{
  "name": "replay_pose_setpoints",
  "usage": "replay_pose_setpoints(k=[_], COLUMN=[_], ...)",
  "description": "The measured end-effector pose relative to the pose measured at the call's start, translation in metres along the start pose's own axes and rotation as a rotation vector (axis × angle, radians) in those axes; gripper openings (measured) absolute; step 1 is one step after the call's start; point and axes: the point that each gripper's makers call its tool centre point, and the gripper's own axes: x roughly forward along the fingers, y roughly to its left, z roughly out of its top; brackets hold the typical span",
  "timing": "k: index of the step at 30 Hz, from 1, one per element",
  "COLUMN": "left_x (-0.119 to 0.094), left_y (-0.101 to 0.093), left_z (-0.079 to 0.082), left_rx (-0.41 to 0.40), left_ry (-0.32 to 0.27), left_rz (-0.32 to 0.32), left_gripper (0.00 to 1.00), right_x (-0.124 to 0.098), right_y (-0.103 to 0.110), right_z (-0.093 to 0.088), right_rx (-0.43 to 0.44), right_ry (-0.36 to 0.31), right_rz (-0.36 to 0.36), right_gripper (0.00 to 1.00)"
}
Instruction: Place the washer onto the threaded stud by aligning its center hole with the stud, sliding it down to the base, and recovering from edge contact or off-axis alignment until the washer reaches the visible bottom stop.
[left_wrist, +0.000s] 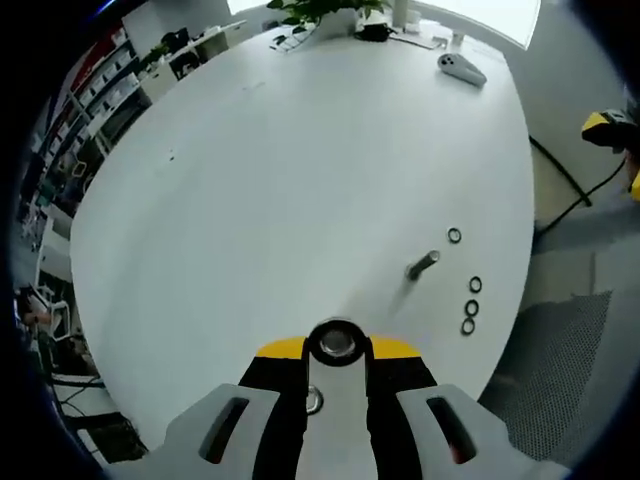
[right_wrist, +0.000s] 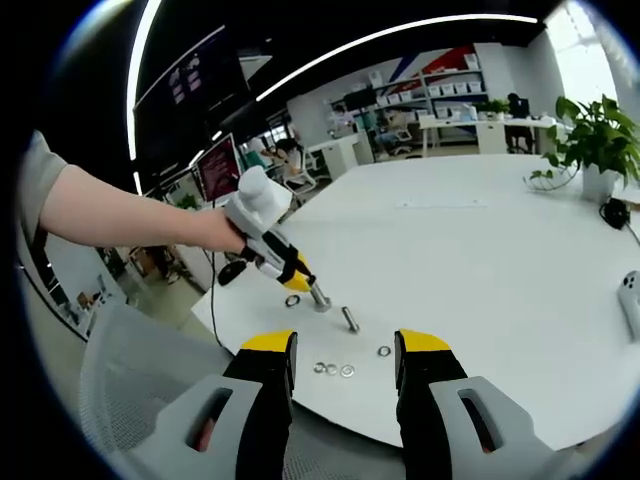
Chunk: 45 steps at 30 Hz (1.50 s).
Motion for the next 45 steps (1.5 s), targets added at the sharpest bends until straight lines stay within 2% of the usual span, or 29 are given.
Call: replay_pose_setpoints(k=[7,11,15,25,29,35,45], left_x=[0.004,0.005,0.003,0.004,0.008,0.017,0.039], left_y=[0.002,0.000,-0.001,-0.001,-0.003,-0.005,-0.007], left_z=[0.007,0.007,0.008,0.010,0.008,0.005,-0.002], left_rx=[-0.029,-0.031,-0.004,0.007,-0.007,0.014,0.037], left_ry=[0.019,0.059,0.081,0.090,0.135,0.178,0.200], left_rz=[-0.034,-0.063,-0.058,-0.054,-0.073,-0.083,-0.071], left_gripper=[0.19,0.19,0.19,0.19,0.19,0.19,0.19], right_x=[0.000,0.000,-0.001,0.000,0.000,-0.001,-0.001], right_y=[0.000,-0.001,-0.002,-0.001,-0.001,-0.002,-0.003], right_z=[-0.001,-0.001,0.000,0.000,0.001,0.000,0.000], right_rx=[0.002,0.005,0.013,0.013,0.017,0.021,0.022], right_ry=[0.002,0.001,-0.005,-0.004,-0.007,-0.008,-0.005], right_rz=[-0.001,-0.004,-0.006,-0.001,0.000,-0.005,-0.007], right_gripper=[0.42,0.42,0.42,0.42,0.42,0.42,0.42])
